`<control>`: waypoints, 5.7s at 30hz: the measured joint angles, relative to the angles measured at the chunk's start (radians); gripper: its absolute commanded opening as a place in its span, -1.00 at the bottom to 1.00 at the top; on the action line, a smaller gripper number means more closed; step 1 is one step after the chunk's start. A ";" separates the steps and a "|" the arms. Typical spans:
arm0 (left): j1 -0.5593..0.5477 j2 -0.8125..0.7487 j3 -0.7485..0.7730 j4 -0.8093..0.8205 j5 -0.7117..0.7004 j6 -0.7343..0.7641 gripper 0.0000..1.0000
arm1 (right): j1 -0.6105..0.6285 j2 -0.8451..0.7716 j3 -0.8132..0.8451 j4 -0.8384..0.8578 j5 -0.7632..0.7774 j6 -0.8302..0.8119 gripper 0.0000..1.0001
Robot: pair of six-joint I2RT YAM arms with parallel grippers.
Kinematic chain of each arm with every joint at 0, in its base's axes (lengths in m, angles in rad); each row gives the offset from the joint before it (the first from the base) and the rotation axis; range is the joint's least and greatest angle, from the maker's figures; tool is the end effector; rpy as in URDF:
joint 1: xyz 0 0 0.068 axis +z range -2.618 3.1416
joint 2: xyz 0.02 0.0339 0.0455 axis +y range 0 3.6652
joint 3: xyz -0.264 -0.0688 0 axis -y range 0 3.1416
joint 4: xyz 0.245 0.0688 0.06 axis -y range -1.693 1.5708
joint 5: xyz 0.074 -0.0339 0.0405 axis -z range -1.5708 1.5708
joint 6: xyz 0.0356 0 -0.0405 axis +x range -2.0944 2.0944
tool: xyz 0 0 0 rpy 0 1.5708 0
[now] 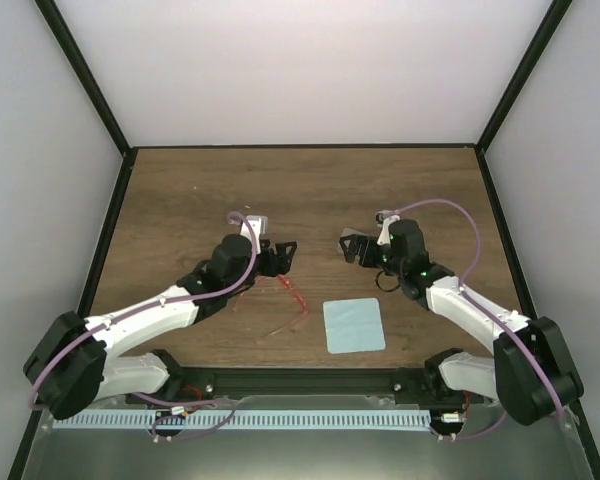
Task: Organize the sunglasses
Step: Open the sunglasses case at the center of the board.
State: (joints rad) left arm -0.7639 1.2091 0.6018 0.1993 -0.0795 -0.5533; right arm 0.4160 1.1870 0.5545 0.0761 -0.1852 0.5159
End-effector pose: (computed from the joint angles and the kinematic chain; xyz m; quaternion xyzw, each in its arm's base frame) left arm 0.1915 -0.1795 0.2264 0.0661 0.8327 -0.3096 0.4543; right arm 0.2231 0.1057 0.2043 -0.0014 0.8715 0.2895 0.3958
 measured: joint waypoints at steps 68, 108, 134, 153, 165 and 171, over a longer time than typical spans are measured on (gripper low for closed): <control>-0.034 0.096 -0.007 -0.015 -0.126 0.087 0.27 | -0.137 0.114 -0.016 0.002 -0.056 0.101 0.42; -0.035 0.219 0.081 -0.093 -0.103 0.078 -0.51 | -0.150 0.374 0.085 -0.047 -0.129 0.073 -0.99; -0.224 1.009 1.072 -0.733 -0.455 -0.080 0.97 | -0.193 -0.161 -0.092 -0.076 0.256 0.167 0.39; -0.221 1.020 1.139 -0.806 -0.409 -0.124 0.91 | -0.193 -0.181 -0.099 -0.095 0.276 0.179 0.34; -0.200 1.077 1.145 -0.796 -0.387 -0.129 0.76 | -0.193 -0.242 -0.118 -0.096 0.299 0.189 0.33; -0.198 1.079 1.144 -0.788 -0.389 -0.152 0.48 | -0.193 -0.232 -0.118 -0.098 0.303 0.197 0.32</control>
State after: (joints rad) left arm -0.9615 2.2879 1.7458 -0.5888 -0.4686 -0.7052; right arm 0.2234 0.9550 0.4362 -0.0216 0.1173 0.7128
